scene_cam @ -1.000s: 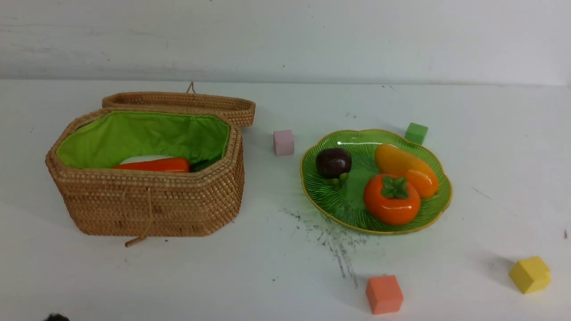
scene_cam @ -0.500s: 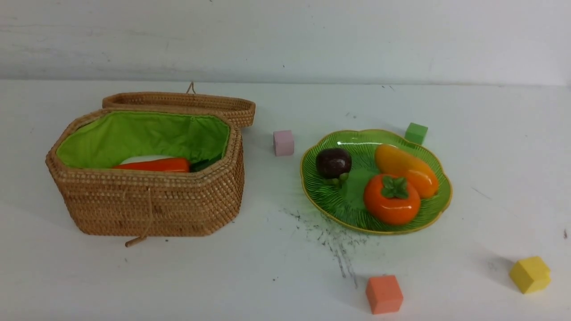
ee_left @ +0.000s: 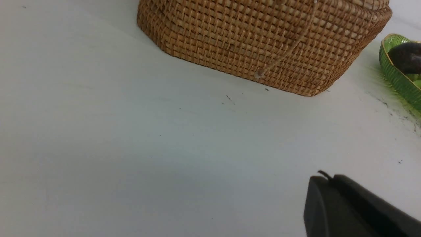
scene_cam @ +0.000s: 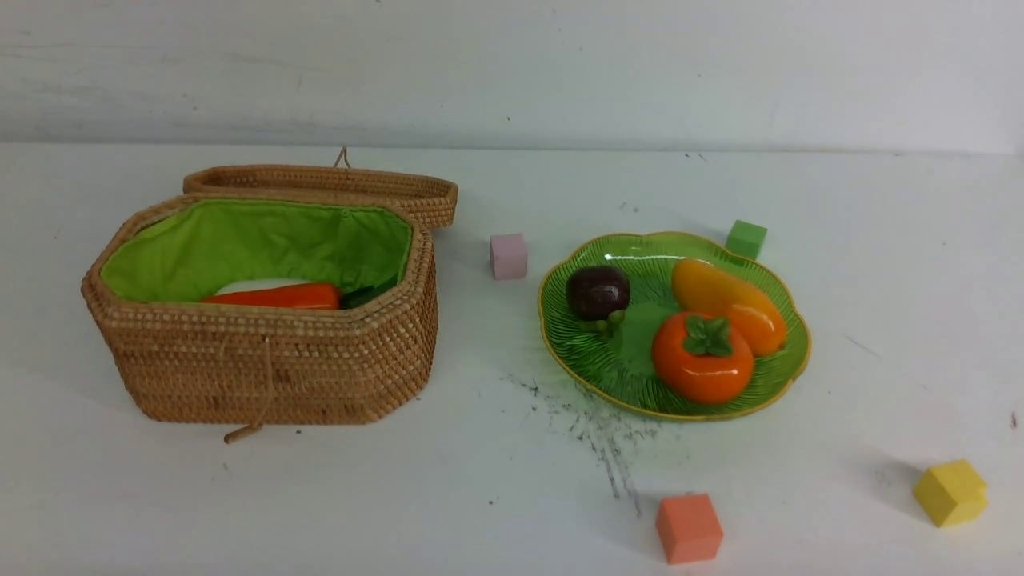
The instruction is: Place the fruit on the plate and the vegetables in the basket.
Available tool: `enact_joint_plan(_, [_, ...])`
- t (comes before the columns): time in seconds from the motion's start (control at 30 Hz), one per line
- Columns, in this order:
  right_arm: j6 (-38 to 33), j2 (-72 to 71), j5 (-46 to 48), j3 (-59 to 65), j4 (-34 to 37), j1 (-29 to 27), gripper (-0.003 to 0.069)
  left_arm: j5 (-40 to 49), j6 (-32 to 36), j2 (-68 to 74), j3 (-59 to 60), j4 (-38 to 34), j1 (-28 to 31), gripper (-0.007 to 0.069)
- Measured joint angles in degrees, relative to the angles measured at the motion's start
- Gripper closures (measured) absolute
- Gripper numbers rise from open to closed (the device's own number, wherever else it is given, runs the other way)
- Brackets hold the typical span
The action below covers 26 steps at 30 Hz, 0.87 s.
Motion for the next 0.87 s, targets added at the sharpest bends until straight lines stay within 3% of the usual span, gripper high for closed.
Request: enact_joint_plan(0.87, [0.1, 0.0, 0.0, 0.0, 0.0, 0.0, 0.0598, 0.0, -0.1, 0.0, 0.0, 0.1, 0.0, 0.0638])
